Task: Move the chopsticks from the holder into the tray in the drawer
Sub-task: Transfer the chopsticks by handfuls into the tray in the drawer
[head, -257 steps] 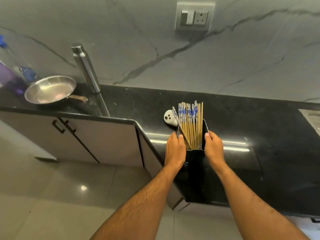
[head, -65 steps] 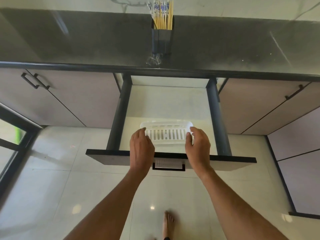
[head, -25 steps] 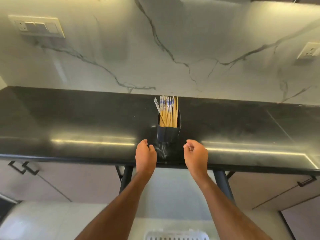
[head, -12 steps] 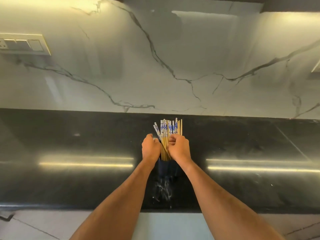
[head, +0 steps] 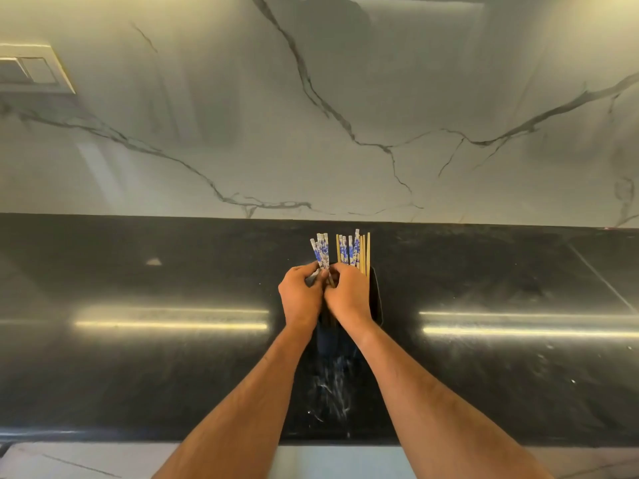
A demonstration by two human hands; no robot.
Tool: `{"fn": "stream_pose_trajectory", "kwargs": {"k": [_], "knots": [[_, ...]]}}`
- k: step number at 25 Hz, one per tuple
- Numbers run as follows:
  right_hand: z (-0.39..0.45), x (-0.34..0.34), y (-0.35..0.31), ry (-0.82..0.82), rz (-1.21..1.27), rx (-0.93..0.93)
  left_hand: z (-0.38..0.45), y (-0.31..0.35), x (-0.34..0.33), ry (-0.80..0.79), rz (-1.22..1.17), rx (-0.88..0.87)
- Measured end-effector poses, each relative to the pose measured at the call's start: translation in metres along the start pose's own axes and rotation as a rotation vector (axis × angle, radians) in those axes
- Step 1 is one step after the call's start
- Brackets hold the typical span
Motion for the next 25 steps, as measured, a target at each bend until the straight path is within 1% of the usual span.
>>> {"fn": "stream_pose_trajectory", "kwargs": {"k": [4,8,11,15,21,23,25], "knots": [[0.002,-0.003,0.002,-0.027,0.028,-0.062,-0.006,0.003,0.005,0.074,-0.063,0.01],[0.0,0.002,0.003,0.011,0.016,-0.09,-0.009,0.009,0.009,0.121,0.011,0.02],[-0.001,0.006,0.004,0.051,0.042,-0.129,-0.011,0.014,0.011,0.123,0.034,0.009],[-0.003,0.01,0.004,0.085,0.117,-0.156,-0.013,0.016,0.012,0.1,0.019,-0.027],[-0.008,0.021,0.001,0.126,0.236,-0.106,-0.018,0.024,0.01,0.044,-0.041,-0.087],[-0.01,0.029,-0.004,0.17,0.288,-0.067,-0.019,0.03,0.009,0.016,-0.069,-0.11],[-0.012,0.044,-0.014,0.247,0.38,-0.029,-0.021,0.041,0.007,-0.051,-0.129,-0.125]]}}
Point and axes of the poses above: each hand's wrist, its own z-axis towards the middle knuckle, its own x-axis out of the back of the hand, y = z × x, the point moved 4 cm from there along z, towards the middle knuckle, and after that the axes turned 2 degrees about -x, right-handed, at the moved point
